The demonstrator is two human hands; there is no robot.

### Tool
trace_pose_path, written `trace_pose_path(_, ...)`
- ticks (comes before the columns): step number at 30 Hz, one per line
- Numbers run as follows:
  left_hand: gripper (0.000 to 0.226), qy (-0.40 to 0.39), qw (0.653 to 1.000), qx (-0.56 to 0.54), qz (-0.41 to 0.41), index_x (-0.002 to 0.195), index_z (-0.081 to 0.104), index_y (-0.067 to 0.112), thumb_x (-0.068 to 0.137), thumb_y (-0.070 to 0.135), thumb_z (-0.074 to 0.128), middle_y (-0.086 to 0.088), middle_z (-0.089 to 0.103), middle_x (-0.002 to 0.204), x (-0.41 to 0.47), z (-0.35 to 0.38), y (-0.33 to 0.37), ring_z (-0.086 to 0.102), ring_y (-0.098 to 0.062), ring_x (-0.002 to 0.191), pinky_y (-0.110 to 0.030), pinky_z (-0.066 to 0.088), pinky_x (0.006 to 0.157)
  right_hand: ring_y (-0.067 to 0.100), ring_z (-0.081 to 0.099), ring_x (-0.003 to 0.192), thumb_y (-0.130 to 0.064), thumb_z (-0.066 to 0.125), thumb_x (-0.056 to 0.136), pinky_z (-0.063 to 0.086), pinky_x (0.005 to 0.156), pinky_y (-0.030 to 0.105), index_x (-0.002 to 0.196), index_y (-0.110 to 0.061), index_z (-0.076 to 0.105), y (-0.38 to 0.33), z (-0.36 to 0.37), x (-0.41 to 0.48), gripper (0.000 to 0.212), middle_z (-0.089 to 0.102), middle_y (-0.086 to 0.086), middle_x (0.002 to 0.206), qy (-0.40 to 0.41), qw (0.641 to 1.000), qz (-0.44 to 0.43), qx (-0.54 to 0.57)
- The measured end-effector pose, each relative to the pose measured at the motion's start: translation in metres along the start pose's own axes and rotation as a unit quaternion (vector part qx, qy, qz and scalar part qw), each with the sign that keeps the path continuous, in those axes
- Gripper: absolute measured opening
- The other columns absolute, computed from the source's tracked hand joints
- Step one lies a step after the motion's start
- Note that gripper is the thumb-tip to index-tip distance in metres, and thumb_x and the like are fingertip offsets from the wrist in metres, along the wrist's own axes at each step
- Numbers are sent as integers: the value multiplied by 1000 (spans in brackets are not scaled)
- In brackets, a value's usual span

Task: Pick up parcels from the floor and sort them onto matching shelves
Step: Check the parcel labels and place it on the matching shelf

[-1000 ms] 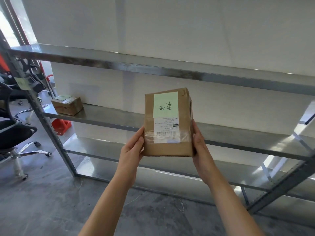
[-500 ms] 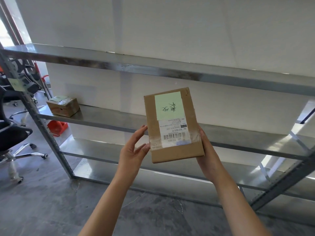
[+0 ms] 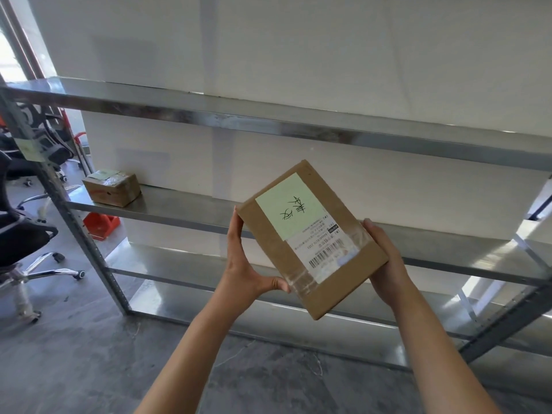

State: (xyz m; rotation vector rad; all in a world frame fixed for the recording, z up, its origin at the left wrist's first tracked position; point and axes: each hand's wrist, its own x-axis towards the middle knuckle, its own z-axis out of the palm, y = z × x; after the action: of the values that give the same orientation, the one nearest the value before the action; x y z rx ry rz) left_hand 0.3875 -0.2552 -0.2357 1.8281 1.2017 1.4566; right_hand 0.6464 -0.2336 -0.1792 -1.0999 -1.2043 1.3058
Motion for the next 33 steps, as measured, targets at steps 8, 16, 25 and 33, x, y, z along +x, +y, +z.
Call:
trace_pose_path(8, 146, 91, 994, -54, -39, 152, 4, 14, 48, 64, 94, -2, 26, 156, -9, 24, -1, 33, -10, 149, -34, 39, 122, 35, 65, 101, -54, 27, 105, 47, 98, 49, 99, -14, 70, -3, 34, 15, 60, 68, 21, 109, 160, 973, -15, 167)
trace_pose_path(16, 124, 180, 973, -121, -72, 139, 14, 25, 48, 53, 94, 20, 28, 146, -9, 33, 1, 38, 10, 137, -26, 37, 122, 28, 74, 107, -66, 29, 100, 56, 98, 47, 113, -24, 78, -3, 61, 11, 66, 77, 9, 117, 83, 973, 30, 211)
trace_pose_path(25, 86, 198, 960, -168, -106, 112, 30, 38, 56, 21, 92, -8, 46, 147, -8, 23, -2, 54, -17, 136, -37, 44, 118, 23, 77, 99, -42, 42, 107, 64, 72, 32, 121, -18, 74, 0, 57, 10, 42, 79, 6, 111, 131, 982, -10, 139)
trace_pose_path(33, 85, 221, 943, -206, -141, 115, 33, 40, 65, 2, 91, 16, 49, 130, -17, 29, 4, 59, -4, 124, -27, 50, 110, 23, 68, 94, -28, 59, 101, 56, 86, 42, 109, -15, 71, -6, 54, 12, 19, 73, 8, 106, 174, 974, -115, 84)
